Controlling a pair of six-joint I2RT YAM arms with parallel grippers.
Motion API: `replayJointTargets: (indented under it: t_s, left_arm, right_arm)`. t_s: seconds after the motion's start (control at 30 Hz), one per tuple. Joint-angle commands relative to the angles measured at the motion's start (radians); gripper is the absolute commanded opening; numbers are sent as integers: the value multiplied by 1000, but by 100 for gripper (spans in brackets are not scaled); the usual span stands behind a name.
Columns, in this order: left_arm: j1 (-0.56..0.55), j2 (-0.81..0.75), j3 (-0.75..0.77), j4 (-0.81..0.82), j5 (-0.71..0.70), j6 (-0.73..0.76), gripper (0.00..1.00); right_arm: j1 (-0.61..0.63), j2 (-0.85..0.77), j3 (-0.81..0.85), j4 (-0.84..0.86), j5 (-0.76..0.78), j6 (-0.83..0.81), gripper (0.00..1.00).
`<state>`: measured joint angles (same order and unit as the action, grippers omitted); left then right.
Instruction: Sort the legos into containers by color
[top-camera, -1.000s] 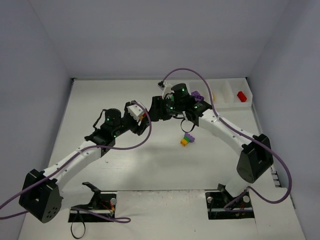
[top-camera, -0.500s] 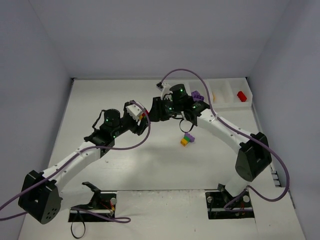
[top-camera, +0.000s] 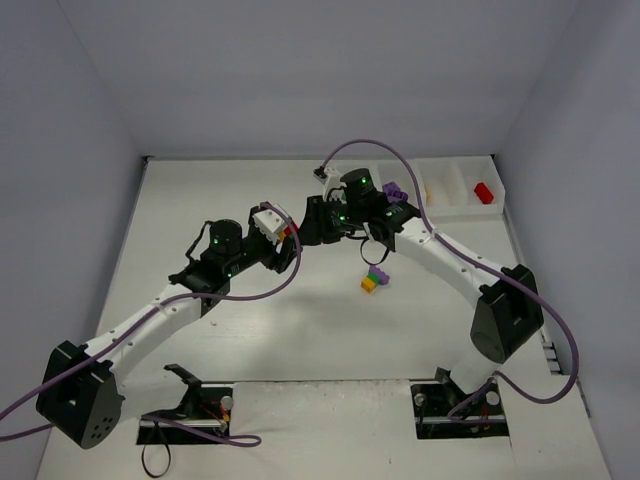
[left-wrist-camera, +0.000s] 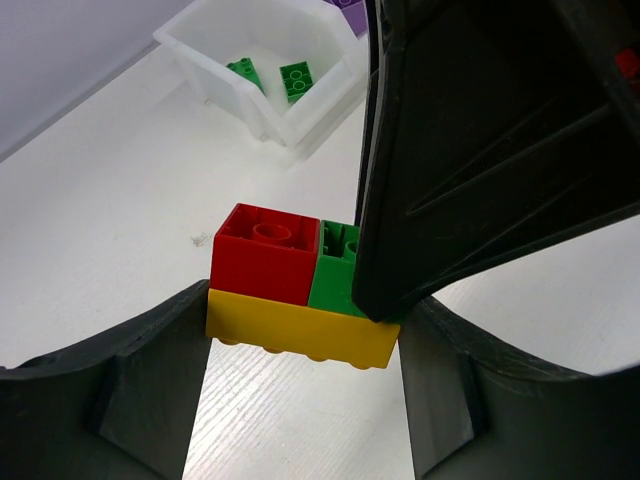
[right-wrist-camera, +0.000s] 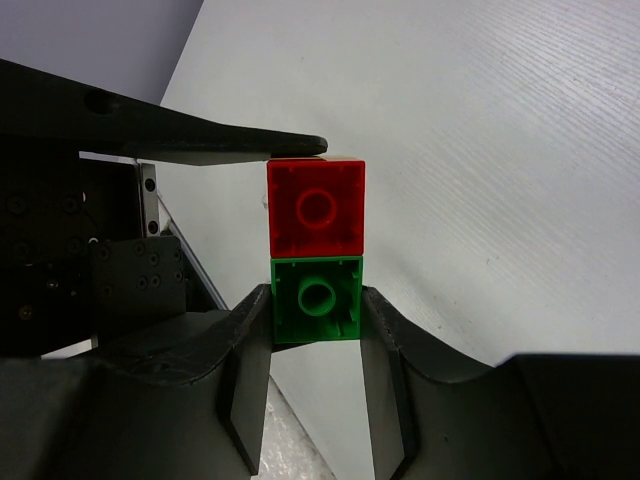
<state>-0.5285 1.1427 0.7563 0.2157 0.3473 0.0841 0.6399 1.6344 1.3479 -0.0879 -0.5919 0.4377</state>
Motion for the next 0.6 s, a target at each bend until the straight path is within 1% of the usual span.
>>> replayJointTargets:
  t_s: [0.0,0.07,0.1,0.13,0.23,0.27,0.37,0.57]
  left_arm:
    - [-2,-17,11,11,27,-10,8]
    - [-4,-20,12,16,32,-9,13]
    - [-2,-21,12,19,32,-7,18]
    - [-2,-21,15,25,32,-6,26]
    - [-2,-18,15,31,36,0,39]
    - [-2,-18,14,33,36,-1,47]
    - [-2,-18,9,37,39,2,57]
    - [-2,-18,8,40,45,23,63]
  right_arm:
    - [-19,-42,48,53,-29,-8,0]
    - [-19,-36,48,51,-31,-7,0]
    - [-19,-35,48,53,-31,-5,0]
    - [-19,-33,49,53,-31,-5,0]
    - [-19,-27,53,51,-34,-4,0]
    - [-19,-27,54,51,-36,-4,0]
    - [-17,-22,57,53,-40,-1,0]
    - [-17,-18,63,53,-51,3,0]
